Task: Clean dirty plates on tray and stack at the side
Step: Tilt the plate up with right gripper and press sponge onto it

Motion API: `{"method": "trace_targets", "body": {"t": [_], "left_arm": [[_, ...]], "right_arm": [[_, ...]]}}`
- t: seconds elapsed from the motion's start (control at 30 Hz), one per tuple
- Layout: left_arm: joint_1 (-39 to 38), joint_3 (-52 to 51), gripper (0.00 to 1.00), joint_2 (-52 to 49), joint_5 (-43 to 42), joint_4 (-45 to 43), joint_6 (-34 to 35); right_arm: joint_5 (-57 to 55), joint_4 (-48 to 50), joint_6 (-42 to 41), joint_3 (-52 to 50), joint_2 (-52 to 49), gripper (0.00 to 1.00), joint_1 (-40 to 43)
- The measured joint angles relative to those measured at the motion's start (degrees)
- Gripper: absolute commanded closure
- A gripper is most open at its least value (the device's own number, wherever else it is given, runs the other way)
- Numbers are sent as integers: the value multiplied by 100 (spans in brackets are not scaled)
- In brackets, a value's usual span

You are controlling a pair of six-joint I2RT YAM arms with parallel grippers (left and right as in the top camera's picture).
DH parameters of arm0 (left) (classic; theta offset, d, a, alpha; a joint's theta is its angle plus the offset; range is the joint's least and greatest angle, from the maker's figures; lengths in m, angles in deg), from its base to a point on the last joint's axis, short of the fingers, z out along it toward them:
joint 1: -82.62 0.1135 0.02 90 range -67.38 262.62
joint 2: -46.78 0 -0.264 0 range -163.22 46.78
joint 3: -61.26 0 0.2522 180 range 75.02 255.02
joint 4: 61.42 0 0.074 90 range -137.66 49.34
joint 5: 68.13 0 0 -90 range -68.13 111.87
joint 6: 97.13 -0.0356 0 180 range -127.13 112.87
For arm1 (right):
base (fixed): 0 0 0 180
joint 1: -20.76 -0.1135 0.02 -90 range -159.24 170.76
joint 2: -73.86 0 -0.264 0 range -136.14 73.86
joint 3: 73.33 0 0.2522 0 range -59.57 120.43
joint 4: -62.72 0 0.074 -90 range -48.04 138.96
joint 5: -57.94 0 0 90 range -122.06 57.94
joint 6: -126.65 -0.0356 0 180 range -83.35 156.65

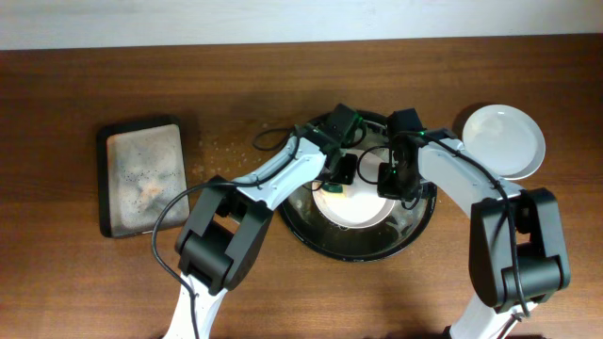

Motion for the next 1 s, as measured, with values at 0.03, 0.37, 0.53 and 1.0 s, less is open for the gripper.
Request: {"method": "trace_targets", "body": {"t": [0.03, 0.37, 0.53, 1.0], "left_arm": [[-2, 39, 100, -7, -26, 7, 28], [-157, 608, 100, -199, 1408, 1099, -44], [-192, 931, 100, -243, 1775, 1482, -184], [20, 1825, 100, -271, 2087, 2035, -201]], "right_arm": [[-11, -2, 0, 0, 2, 96, 2], [-17, -2, 4, 0, 2, 96, 2], [-24, -35, 0, 4, 2, 96, 0], [-1123, -1226, 133, 608, 295, 96, -4]]}}
